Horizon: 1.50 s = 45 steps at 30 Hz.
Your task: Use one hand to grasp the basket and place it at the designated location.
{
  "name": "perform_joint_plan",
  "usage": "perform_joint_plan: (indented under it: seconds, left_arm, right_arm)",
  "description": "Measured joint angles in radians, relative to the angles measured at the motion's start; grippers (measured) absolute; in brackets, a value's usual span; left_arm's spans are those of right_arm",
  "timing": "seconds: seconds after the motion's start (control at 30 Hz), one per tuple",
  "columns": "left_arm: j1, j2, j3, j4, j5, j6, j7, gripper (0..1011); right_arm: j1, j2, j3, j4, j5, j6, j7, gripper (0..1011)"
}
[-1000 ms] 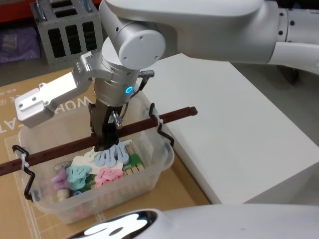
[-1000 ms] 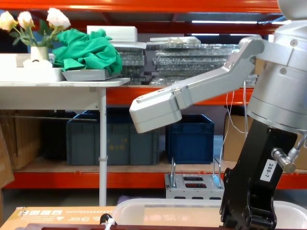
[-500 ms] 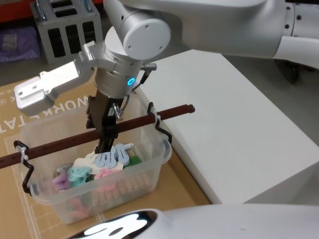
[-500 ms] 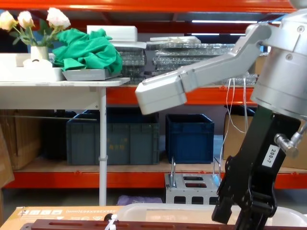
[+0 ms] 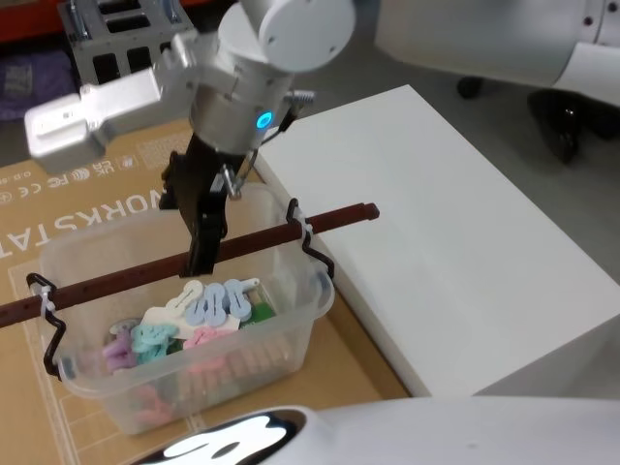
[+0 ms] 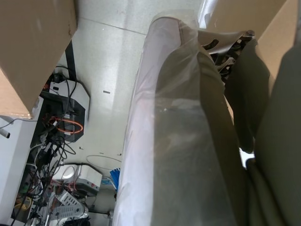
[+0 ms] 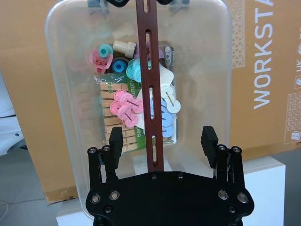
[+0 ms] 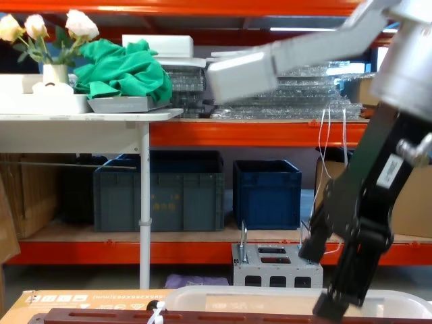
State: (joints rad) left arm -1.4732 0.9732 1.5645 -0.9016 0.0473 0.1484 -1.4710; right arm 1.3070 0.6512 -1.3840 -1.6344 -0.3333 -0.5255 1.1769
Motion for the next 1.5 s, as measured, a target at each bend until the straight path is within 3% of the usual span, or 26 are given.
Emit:
perform_joint_plan:
  seconds: [0.37,0.6,0.83,1.07,1.23,1.5]
  left_arm:
    - [0.000,0.000,0.000,0.000,0.000,0.000,0.000,0]
    - [0.000,0.000,0.000,0.000,0.000,0.000,0.000,0]
    - [0.000,0.000,0.000,0.000,0.000,0.000,0.000,0]
    - [0.000,0.000,0.000,0.000,0.000,0.000,0.000,0]
    - [0.000,0.000,0.000,0.000,0.000,0.000,0.000,0]
    - [0.000,0.000,0.000,0.000,0.000,0.000,0.000,0]
  right_arm:
    - [0.023,0.076,0.083,-0.032,0.078,-0.035,-0.012,1000]
    - [0.024,0.099,0.119,-0.032,0.107,-0.049,-0.016,1000]
    - [0.029,0.109,0.144,-0.018,0.166,-0.078,0.008,1000]
    - [0.022,0.099,0.148,-0.016,0.162,-0.077,0.014,1000]
    - [0.013,0.081,0.137,-0.009,0.136,-0.064,0.018,1000]
    - [-0.008,0.040,0.097,0.000,0.058,-0.028,0.018,1000]
